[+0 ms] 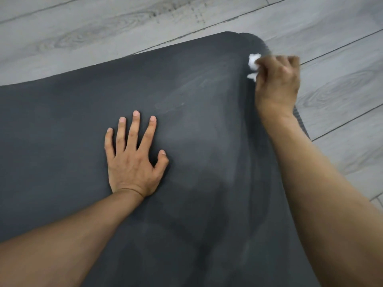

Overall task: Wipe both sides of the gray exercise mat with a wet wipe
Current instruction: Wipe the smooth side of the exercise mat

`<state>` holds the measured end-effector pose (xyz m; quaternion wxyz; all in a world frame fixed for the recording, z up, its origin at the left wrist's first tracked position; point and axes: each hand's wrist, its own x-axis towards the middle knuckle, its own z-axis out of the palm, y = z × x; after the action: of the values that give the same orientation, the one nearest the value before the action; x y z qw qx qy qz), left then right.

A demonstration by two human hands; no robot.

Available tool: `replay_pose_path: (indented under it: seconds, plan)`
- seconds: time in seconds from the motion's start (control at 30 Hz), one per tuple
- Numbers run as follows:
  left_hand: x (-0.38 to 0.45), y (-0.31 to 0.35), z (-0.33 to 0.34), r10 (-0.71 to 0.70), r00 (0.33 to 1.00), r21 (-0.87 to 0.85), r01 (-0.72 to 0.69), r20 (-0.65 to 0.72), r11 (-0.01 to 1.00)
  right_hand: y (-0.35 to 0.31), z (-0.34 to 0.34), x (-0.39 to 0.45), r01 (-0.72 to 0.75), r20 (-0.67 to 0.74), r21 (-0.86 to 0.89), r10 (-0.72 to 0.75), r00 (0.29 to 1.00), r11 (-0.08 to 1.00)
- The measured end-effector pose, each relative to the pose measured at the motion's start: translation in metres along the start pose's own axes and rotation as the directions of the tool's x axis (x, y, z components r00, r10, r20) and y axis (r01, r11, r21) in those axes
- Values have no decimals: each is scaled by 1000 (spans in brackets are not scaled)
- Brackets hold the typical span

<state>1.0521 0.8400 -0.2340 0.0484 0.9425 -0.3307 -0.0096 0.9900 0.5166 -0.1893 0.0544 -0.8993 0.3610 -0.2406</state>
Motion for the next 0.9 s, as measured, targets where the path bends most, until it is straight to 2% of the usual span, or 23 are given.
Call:
replay_pose_path:
  seconds: [0.07,0.27,0.3,0.33,0.43,0.53,0.6,0.63,0.7,0.77,0.83,0.9]
  plan:
    - [0,0,0,-3,1000,5,3,0,1000,1,11,-16,-23,79,-4,23,997,1000]
    - [0,0,0,-1,1000,-4,1,-12,1000,-25,19,-27,-224,116,-25,225,967,974]
    - [0,0,0,1,1000,-5,-1,-12,1000,-44,19,-40,-196,119,15,193,974,981]
    - [0,1,0,3,1000,-5,-3,-11,1000,-68,20,-60,-114,137,94,101,985,989]
    - [-1,-1,0,3,1000,-12,-3,-9,1000,-132,14,-126,183,207,333,-261,943,925]
    - [-1,-1,0,7,1000,-10,-7,-10,1000,-117,10,-122,363,159,328,-429,889,872]
    - [0,-1,0,3,1000,-11,-3,-16,1000,-76,12,-90,363,102,176,-383,918,915]
    - [-1,-1,0,-1,1000,-14,0,-18,1000,-49,13,-72,301,74,80,-307,949,950]
    - [-1,0,0,-4,1000,-18,4,-20,1000,0,5,-47,69,73,-52,-65,995,996]
    - [-1,1,0,-6,1000,-15,5,-20,1000,14,0,-44,-92,68,-65,97,993,994]
    - [-1,0,1,-6,1000,-17,5,-20,1000,-16,1,-63,-88,63,-14,89,994,996]
    - [-1,0,1,-3,1000,-17,3,-23,1000,-68,1,-103,22,78,147,-34,996,989]
